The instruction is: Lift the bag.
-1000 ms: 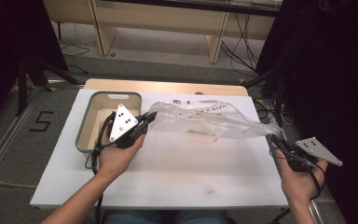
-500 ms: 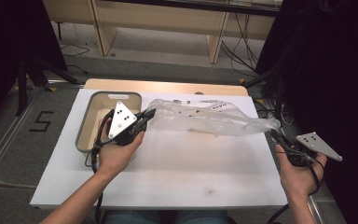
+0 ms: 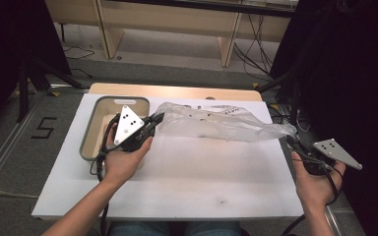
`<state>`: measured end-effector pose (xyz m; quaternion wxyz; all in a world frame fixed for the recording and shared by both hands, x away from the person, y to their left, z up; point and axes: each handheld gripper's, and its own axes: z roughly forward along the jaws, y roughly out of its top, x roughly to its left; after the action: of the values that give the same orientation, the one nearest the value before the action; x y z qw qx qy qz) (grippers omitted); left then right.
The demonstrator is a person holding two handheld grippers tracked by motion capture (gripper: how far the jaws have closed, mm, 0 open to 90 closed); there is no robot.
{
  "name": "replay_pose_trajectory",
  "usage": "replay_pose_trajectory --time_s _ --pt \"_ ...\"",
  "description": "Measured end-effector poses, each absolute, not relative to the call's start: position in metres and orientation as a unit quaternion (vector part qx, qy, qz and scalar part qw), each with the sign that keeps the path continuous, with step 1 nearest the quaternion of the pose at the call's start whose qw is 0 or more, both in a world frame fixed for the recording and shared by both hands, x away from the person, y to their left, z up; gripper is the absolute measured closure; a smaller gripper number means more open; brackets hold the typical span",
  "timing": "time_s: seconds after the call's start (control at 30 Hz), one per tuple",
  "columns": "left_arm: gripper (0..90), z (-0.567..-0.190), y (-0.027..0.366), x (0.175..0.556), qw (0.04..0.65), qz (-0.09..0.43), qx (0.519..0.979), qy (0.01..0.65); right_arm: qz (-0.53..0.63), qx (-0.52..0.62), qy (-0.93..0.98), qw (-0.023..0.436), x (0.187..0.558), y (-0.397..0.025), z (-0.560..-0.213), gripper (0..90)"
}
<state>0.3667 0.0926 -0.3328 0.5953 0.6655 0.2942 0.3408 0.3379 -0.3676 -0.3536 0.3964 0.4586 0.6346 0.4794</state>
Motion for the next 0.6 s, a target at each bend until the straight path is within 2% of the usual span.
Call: replay_pose_trajectory --time_s 0.6 --pt "89.2 -0.316 0.087 0.357 0.617 0.344 0.652 0.277 0.487 0.455 0.625 0.406 0.334 -0.370 -0.346 89.9"
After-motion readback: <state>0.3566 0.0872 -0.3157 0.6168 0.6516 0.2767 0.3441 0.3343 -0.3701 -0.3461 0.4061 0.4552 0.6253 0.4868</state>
